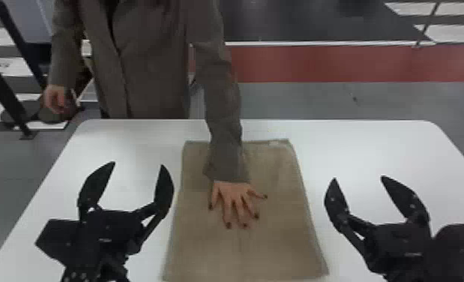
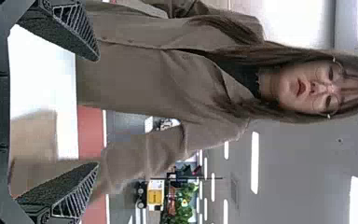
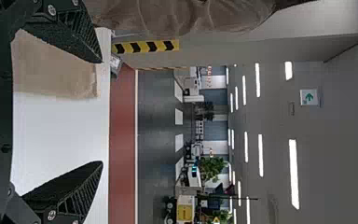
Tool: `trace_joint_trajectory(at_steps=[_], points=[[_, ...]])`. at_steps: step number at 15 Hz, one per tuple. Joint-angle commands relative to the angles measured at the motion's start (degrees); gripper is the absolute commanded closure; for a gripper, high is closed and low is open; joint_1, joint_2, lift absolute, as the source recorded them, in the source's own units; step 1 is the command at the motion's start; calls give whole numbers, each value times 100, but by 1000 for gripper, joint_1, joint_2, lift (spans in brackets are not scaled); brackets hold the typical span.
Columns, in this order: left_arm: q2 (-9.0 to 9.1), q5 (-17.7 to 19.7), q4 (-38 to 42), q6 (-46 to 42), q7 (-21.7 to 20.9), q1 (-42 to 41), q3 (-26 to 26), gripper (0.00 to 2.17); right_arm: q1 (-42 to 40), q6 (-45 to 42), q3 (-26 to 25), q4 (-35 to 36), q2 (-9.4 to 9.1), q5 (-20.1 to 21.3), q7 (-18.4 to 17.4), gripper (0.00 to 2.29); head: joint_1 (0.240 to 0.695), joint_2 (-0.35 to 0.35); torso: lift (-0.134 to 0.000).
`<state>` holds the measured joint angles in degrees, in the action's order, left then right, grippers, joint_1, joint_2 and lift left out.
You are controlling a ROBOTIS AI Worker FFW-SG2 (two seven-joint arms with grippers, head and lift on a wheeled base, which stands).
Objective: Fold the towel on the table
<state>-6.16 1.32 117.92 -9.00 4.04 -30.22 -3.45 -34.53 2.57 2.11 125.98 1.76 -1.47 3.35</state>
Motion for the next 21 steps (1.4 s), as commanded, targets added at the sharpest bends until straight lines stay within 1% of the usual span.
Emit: trace_joint_trajectory(at_steps=[1, 14, 18, 21], points=[[1, 0, -41, 0, 0, 7, -7, 80, 8, 3, 0, -29, 0, -2, -1, 113, 695, 27, -114], [1, 9, -358, -18, -9, 192, 2, 80, 184, -14, 0, -258, 0, -2, -1, 113, 695, 28, -114], [-8, 97, -736, 0, -114, 438, 2, 80, 342, 196, 0, -372, 0, 59, 8, 113, 695, 28, -114], [-8, 141, -1052, 18, -176, 658, 2, 80, 535, 232, 0, -609, 0, 121, 35, 113, 695, 27, -114]])
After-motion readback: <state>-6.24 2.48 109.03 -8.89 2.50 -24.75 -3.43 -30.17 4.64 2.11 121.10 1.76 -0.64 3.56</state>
